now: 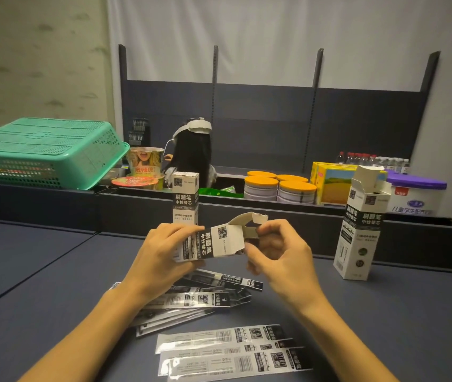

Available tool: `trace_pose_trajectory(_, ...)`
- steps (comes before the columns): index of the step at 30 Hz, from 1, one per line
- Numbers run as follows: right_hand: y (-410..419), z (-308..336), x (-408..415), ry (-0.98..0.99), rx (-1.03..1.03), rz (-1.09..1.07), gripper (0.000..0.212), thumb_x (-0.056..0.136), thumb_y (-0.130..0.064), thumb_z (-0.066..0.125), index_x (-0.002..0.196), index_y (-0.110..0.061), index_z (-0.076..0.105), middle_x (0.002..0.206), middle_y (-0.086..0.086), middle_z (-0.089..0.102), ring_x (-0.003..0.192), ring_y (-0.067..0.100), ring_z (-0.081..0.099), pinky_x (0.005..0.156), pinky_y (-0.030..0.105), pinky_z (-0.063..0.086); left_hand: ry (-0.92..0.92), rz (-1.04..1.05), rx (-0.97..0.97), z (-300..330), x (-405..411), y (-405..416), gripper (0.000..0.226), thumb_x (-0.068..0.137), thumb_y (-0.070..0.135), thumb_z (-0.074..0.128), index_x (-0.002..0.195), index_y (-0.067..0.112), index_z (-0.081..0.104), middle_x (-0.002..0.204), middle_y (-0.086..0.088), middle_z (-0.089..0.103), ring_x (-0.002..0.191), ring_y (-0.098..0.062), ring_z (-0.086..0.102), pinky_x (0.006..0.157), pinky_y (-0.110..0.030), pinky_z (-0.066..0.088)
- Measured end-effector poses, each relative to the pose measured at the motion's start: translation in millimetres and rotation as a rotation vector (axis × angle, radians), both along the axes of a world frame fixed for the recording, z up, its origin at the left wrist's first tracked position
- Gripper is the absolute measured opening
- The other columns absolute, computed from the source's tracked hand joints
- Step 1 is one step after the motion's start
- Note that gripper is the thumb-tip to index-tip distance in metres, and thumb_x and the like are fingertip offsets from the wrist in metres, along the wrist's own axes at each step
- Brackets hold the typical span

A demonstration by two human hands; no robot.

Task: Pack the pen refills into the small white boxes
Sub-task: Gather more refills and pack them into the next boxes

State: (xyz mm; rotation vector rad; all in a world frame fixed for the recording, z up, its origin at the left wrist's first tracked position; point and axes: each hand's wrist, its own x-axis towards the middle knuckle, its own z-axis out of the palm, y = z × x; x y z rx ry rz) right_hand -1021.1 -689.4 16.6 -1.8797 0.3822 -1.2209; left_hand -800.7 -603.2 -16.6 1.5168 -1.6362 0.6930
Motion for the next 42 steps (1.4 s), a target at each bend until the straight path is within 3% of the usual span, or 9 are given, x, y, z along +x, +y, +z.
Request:
trace_pose_trajectory(6, -5.9, 0.6, -2.9, 0.016, -0.075, -0.089, 0.015, 0.083, -0.014, 0.074, 0.090, -0.023, 0.065, 0.077, -0.001, 0.070, 0.069, 0.018, 0.068, 0.064, 0.032, 0.058, 0.010, 0.057, -0.029, -0.8, 0.5, 1.1, 0.072, 0.060, 0.023, 0.089, 0.124, 0.020, 0.057, 0.117, -0.001, 0.064, 0.105, -0.016, 0.052, 0.084, -0.033, 0.039)
trace_pose_trajectory(19, -4.8, -2.2, 0.8, -0.017, 0.023, -0.044, 0.013, 0.083, -0.002, 0.072, 0.087, -0.012, 0.065, 0.067, 0.006, 0.068, 0.057, 0.017, 0.065, 0.056, 0.025, 0.054, -0.006, 0.009, 0.007, -1.3, 1.0, 2.4, 0.073, 0.061, 0.023, 0.088, 0.125, 0.024, 0.054, 0.116, -0.001, 0.063, 0.106, -0.012, 0.048, 0.082, -0.037, 0.044)
trace_pose_trajectory(23, -6.1, -4.5, 1.6, 0.001, -0.015, -0.134, 0.015, 0.080, -0.004, 0.073, 0.088, -0.016, 0.066, 0.070, 0.001, 0.068, 0.060, 0.014, 0.064, 0.057, 0.025, 0.055, -0.008, 0.000, 0.003, -0.7, 0.4, 2.6, 0.074, 0.060, 0.022, 0.089, 0.125, 0.025, 0.053, 0.116, -0.001, 0.064, 0.106, -0.012, 0.048, 0.082, -0.036, 0.043)
trace_pose_trajectory(30, -3.0, 0.9, 1.3, -0.057, 0.186, 0.007, 0.011, 0.081, -0.003, 0.074, 0.090, -0.002, 0.068, 0.072, 0.014, 0.071, 0.057, 0.022, 0.068, 0.053, 0.025, 0.053, -0.001, 0.015, -0.013, -1.5, 1.0, 2.1, 0.074, 0.059, 0.023, 0.089, 0.124, 0.024, 0.054, 0.116, -0.001, 0.064, 0.106, -0.014, 0.050, 0.083, -0.039, 0.045)
trace_pose_trajectory(38, -2.2, -3.1, -1.3, 0.084, 0.066, -0.119, 0.003, 0.083, -0.008, 0.072, 0.084, -0.012, 0.071, 0.066, 0.001, 0.071, 0.057, 0.015, 0.069, 0.052, 0.022, 0.055, -0.046, 0.031, 0.005, -2.5, -1.1, 0.4, 0.071, 0.058, 0.020, 0.090, 0.122, 0.018, 0.060, 0.114, -0.003, 0.065, 0.105, -0.016, 0.050, 0.082, -0.036, 0.045)
trace_pose_trajectory(42, -1.7, -3.1, -2.0, 0.097, 0.056, -0.155, 0.006, 0.084, -0.006, 0.070, 0.085, -0.012, 0.071, 0.065, 0.002, 0.071, 0.057, 0.015, 0.069, 0.053, 0.029, 0.058, -0.055, 0.035, 0.013, -2.8, -1.7, 0.4, 0.072, 0.057, 0.019, 0.090, 0.122, 0.017, 0.060, 0.113, -0.004, 0.065, 0.105, -0.015, 0.049, 0.081, -0.036, 0.045)
